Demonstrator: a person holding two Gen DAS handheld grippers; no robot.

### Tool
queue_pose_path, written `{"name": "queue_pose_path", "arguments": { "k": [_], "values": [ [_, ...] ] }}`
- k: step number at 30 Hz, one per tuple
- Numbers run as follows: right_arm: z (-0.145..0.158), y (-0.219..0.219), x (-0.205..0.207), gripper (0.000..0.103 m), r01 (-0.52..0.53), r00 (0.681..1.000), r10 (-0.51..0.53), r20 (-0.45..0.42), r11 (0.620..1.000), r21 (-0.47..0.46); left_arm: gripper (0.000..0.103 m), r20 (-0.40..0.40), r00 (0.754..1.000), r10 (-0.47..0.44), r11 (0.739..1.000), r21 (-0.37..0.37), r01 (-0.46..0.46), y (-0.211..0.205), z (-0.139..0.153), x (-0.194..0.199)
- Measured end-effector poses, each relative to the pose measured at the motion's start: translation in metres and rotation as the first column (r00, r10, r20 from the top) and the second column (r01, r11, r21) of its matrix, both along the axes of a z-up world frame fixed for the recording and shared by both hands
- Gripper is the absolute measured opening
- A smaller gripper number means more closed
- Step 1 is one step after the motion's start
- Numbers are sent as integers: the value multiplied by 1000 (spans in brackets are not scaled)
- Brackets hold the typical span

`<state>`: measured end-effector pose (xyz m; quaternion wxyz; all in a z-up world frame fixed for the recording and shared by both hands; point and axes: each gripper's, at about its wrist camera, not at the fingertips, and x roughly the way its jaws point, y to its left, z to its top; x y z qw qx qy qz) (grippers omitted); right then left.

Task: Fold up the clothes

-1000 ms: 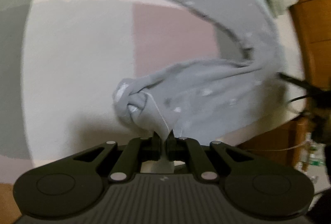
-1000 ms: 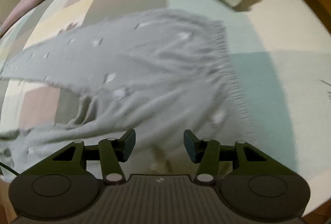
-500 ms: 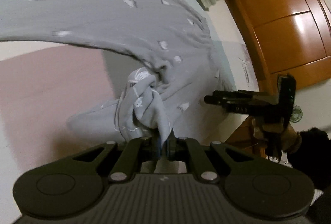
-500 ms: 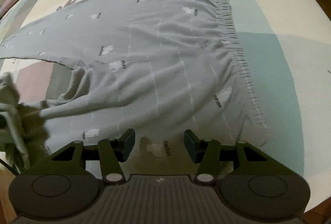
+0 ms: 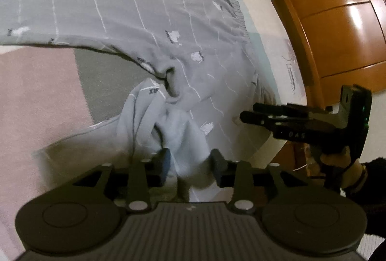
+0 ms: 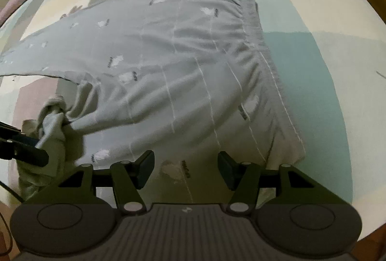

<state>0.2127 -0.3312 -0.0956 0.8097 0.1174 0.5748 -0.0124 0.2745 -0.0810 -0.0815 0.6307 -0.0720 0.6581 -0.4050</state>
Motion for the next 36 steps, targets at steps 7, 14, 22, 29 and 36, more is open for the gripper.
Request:
{"name": "queue_pose_path", "arguments": {
  "k": [7, 14, 22, 29, 36],
  "values": [
    [22, 21, 14, 64, -126, 990, 126, 67, 992, 3, 47, 26, 998, 64, 994, 84, -66, 52, 26, -12],
    [36, 69, 33, 64, -307, 945, 294, 143, 948, 82, 52, 53, 976, 213, 952, 213, -219, 107, 20, -32],
    [30, 169, 29, 64, -695, 717, 669, 198, 708, 125, 53, 77, 931, 356, 894, 263, -364, 134, 9, -51],
    [10, 214, 36, 11, -810, 586, 803, 112, 583, 58, 53, 64, 924, 376, 889, 254, -380, 139, 4, -60],
    [26, 173, 38, 10, -757, 653, 754, 72, 651, 50, 53, 64, 936, 345, 912, 211, -351, 134, 5, -55]
  ]
}}
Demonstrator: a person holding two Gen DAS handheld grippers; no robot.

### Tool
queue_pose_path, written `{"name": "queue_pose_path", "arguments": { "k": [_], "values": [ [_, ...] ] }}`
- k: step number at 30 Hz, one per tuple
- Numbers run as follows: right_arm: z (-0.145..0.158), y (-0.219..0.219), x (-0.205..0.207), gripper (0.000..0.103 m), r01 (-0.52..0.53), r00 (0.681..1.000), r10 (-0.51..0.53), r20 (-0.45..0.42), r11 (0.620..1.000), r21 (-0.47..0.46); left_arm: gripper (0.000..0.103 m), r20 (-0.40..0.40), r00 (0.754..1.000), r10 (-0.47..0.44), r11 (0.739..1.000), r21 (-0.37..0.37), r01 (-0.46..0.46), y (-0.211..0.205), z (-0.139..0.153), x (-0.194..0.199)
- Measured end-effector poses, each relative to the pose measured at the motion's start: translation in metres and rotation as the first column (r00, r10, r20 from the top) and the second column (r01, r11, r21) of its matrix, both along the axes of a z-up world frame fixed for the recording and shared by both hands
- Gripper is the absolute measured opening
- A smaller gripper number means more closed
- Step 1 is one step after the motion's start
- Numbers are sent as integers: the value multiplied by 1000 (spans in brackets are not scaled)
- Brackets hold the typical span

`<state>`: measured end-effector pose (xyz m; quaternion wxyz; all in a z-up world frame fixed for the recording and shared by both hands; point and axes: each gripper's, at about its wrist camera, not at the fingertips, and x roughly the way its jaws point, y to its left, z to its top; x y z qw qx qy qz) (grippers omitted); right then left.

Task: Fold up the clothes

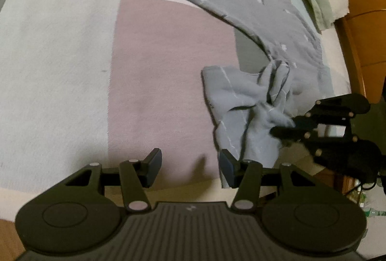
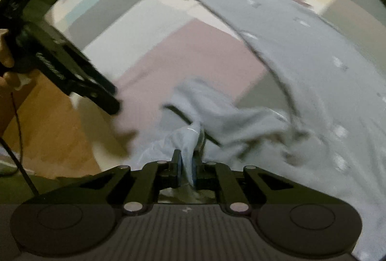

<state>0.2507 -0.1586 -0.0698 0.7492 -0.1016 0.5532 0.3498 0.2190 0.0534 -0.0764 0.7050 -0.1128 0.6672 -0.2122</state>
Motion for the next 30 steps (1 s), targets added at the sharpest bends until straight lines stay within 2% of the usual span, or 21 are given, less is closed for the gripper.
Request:
{"name": "queue_pose_path", "arguments": {
  "k": [5, 10, 16, 18, 20, 22, 25, 30],
  "values": [
    [6, -42, 3, 10, 133, 991, -133, -9, 991, -32, 53, 9, 999, -46, 999, -23, 46, -6, 1, 2],
    [8, -86, -5, 11, 207, 978, -209, -18, 975, -87, 53, 20, 994, -104, 994, -35, 105, -13, 3, 2],
    [7, -124, -15, 25, 282, 958, -286, 11, 935, -214, 53, 31, 989, -144, 988, -44, 146, -24, 4, 4],
    [9, -135, -16, 38, 331, 943, -329, 52, 911, -245, 53, 32, 987, -155, 987, -47, 157, -27, 5, 4],
    [9, -147, -16, 45, 385, 923, -372, 102, 877, -286, 53, 34, 985, -170, 984, -47, 171, -30, 7, 4],
    [9, -153, -16, 45, 424, 905, -403, 132, 847, -320, 53, 37, 983, -182, 982, -46, 184, -36, 8, 5],
    [10, -168, -16, 45, 472, 881, -459, 116, 834, -286, 53, 47, 978, -205, 977, -50, 207, -44, 12, 6],
    [8, -170, -26, 46, 485, 873, -476, 106, 827, -284, 53, 86, 958, -273, 959, -50, 278, -69, 20, 8]
  ]
}}
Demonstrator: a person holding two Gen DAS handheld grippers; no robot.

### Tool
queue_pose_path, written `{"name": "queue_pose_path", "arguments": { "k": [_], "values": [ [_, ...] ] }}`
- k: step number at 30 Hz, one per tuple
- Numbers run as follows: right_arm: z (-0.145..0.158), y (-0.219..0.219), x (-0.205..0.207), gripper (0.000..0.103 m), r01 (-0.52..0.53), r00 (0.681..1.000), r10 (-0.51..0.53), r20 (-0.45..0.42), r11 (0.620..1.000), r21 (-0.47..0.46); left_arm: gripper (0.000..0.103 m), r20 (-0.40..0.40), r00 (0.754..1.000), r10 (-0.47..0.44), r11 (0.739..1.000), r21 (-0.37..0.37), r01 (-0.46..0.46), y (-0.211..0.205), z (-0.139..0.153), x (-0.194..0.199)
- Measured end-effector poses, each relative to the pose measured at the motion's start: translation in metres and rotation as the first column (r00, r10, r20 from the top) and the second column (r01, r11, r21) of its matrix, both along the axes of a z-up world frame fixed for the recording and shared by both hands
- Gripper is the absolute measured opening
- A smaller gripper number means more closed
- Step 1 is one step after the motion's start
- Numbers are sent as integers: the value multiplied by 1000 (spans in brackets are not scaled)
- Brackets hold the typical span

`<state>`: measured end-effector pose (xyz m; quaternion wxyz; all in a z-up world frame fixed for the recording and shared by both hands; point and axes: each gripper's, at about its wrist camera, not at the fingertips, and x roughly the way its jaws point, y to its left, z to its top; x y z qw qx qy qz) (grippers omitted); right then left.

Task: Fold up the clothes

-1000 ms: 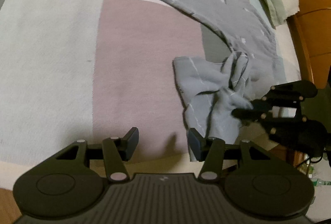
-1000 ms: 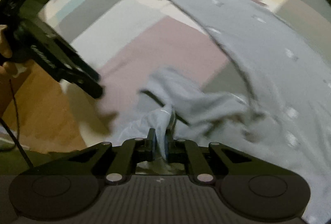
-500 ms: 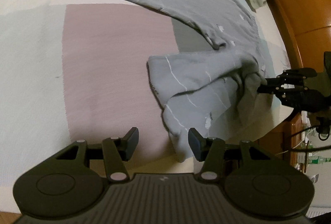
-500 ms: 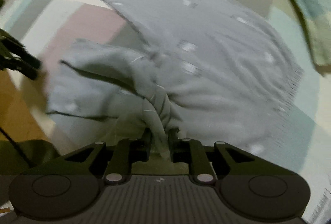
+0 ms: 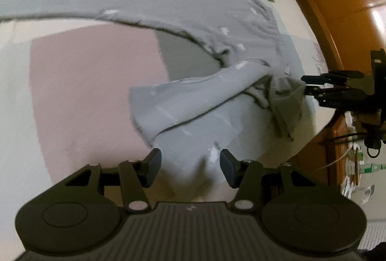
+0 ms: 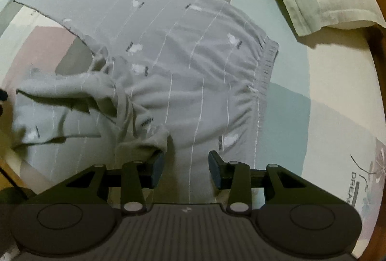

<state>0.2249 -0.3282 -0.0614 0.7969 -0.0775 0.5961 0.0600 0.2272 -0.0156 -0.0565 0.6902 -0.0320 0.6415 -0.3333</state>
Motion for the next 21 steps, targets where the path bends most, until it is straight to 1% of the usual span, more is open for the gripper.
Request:
{"name": "queue_pose_path", "arguments": {
  "k": [4, 8, 12, 17, 21],
  "values": [
    [-6, -10, -11, 47, 47, 998, -47, -30, 999, -16, 54, 28, 997, -76, 997, 10, 76, -23, 2, -1],
    [-2, -25, -26, 47, 101, 994, -100, -37, 994, 48, 54, 41, 991, -127, 992, 14, 127, -39, 4, -4],
    [1, -28, -35, 47, 109, 994, -107, -34, 989, 96, 54, 35, 984, -172, 985, 7, 172, -58, 2, -8],
    [0, -26, -40, 47, 98, 995, -95, -24, 987, 127, 54, 60, 966, -253, 967, 21, 252, -83, 3, -13],
    [-4, -29, -43, 47, 128, 992, -124, -33, 977, 171, 54, 78, 947, -313, 950, 41, 310, -101, 3, -16]
  ]
}}
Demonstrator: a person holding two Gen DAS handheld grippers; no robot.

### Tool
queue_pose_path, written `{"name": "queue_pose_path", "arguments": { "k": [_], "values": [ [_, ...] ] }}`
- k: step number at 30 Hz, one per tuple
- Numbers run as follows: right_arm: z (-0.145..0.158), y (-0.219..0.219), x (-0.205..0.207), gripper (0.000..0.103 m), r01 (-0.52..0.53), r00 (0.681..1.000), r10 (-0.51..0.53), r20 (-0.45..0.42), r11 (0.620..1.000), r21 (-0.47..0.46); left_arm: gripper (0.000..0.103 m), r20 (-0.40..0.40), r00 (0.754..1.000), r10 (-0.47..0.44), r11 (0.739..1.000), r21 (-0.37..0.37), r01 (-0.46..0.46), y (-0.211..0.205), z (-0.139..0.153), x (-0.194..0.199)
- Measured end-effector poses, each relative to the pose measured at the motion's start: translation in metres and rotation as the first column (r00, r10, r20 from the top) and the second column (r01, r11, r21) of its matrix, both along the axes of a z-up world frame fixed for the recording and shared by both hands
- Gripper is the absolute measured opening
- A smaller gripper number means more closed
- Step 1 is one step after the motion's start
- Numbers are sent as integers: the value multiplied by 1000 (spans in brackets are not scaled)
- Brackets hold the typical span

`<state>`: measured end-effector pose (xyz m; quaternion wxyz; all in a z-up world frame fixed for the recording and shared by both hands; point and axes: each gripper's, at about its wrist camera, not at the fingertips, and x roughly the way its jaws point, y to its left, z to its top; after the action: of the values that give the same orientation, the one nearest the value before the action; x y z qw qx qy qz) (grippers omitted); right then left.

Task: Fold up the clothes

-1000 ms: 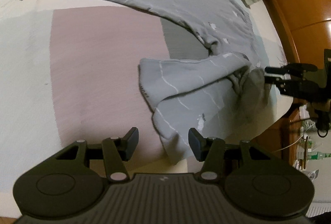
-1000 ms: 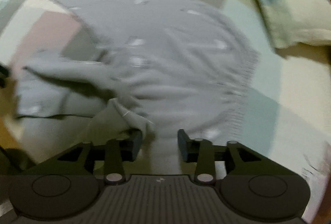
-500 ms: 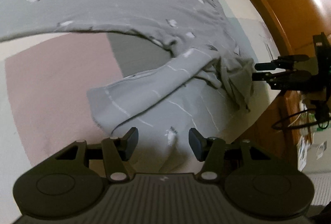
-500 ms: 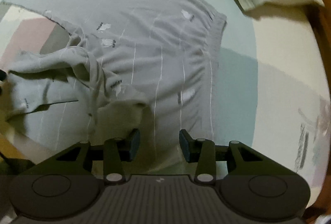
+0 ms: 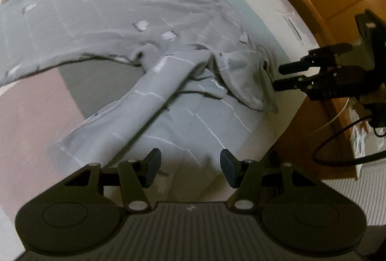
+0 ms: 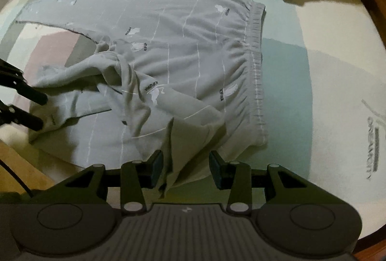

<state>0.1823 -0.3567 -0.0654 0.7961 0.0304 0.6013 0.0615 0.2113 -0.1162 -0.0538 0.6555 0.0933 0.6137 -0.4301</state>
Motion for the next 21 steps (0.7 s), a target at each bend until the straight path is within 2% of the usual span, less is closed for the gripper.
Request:
{"name": "queue_pose_path", "arguments": {
  "k": [5, 9, 15, 16, 19, 20, 21],
  "values": [
    [-6, 0, -2, 47, 42, 999, -43, 3, 997, 70, 54, -6, 1000, -25, 1000, 9, 25, -12, -3, -2],
    [-18, 4, 0, 47, 64, 998, -64, -2, 995, 76, 54, -7, 999, -45, 999, 17, 45, -17, -5, -3],
    [-41, -9, 2, 48, 170, 985, -168, -28, 976, 135, 54, -15, 999, -52, 998, 33, 53, -18, -11, -3],
    [-46, -15, 1, 48, 201, 980, -198, -35, 967, 159, 54, -17, 998, -54, 998, 36, 54, -18, -12, -3],
    [-57, -43, -13, 46, 328, 941, -337, -28, 889, 320, 54, -26, 998, -60, 997, 41, 61, -19, -14, -3],
    [-61, -52, -19, 43, 361, 926, -377, -29, 856, 370, 54, -28, 998, -64, 997, 44, 65, -20, -15, -3],
    [-66, -60, -24, 33, 390, 909, -415, -32, 822, 415, 54, -30, 997, -68, 996, 48, 70, -20, -16, -3]
  ]
}}
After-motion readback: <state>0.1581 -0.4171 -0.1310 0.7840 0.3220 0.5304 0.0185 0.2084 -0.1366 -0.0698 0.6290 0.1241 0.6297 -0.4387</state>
